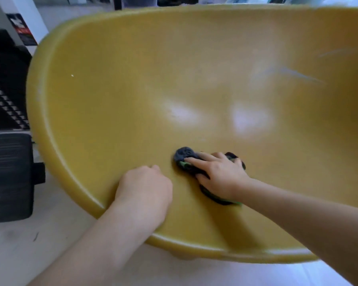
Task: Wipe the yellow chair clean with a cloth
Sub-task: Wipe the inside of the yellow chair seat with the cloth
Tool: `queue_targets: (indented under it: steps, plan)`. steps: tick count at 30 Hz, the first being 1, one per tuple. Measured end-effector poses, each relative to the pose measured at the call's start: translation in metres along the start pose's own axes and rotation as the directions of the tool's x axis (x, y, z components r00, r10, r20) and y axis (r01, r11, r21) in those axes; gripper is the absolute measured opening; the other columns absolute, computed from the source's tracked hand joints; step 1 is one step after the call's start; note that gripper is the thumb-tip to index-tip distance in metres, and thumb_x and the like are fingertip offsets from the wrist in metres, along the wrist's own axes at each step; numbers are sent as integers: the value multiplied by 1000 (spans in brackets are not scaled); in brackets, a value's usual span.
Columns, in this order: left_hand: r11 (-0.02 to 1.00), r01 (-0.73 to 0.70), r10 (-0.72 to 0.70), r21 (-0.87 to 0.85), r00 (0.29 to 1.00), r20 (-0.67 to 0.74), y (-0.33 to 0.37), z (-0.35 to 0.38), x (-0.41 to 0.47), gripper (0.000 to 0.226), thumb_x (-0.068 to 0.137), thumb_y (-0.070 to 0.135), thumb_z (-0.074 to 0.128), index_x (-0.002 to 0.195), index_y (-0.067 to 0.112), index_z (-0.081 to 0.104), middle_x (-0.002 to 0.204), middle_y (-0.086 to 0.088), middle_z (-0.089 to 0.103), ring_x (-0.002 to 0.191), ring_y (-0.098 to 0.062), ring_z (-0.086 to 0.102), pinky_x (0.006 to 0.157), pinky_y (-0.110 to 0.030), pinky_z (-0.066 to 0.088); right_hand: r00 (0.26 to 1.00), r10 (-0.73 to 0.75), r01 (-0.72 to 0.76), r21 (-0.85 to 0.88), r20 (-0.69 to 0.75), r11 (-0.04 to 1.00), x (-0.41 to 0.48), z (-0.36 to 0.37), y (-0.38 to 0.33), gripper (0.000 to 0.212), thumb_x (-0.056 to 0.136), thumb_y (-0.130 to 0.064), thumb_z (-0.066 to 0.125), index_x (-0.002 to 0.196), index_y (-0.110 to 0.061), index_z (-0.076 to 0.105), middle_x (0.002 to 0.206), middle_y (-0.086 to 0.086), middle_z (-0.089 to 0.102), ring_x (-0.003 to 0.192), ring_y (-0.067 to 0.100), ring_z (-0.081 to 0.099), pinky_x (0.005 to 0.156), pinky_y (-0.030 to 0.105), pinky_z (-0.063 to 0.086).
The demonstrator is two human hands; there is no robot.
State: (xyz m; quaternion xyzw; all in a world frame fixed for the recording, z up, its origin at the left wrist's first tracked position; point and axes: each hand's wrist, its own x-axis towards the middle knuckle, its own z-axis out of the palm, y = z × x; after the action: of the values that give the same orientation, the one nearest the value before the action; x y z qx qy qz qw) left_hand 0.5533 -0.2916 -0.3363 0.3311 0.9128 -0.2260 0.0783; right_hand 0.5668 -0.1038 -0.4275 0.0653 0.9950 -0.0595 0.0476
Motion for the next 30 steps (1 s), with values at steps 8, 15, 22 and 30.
queue_targets:
  steps: [8,15,22,30]
  plan:
    - [998,56,-55,-4,997,47,17,8,22,47,88,53,49,121,20,51,123,-5,48,119,-29,45,95,-39,45,892,438,-396,278,-108,875,38,1,66,47,92,-35,40,138,-48,38,151,-8,34,128,32,29,95,55,39]
    - [997,79,-77,-6,982,173,15,-11,48,53,83,58,54,123,24,48,125,-5,45,120,-30,43,96,-40,45,990,-95,114,211,-100,971,6,6,46,45,95,-37,40,137,-53,35,150,-22,30,126,22,32,90,48,45]
    - [999,47,-49,21,991,128,-5,-12,2,50,88,59,42,131,32,44,133,2,45,123,-22,43,93,-37,44,902,425,-371,359,-81,856,35,-8,77,44,92,-41,39,136,-41,41,148,-1,35,127,33,29,92,50,36]
    - [995,34,-32,95,999,-17,-55,-7,27,50,85,60,44,130,38,45,138,7,42,128,-19,38,98,-39,35,981,18,44,311,-195,949,64,11,13,49,94,-50,42,142,-50,30,152,-14,32,130,24,33,100,49,39]
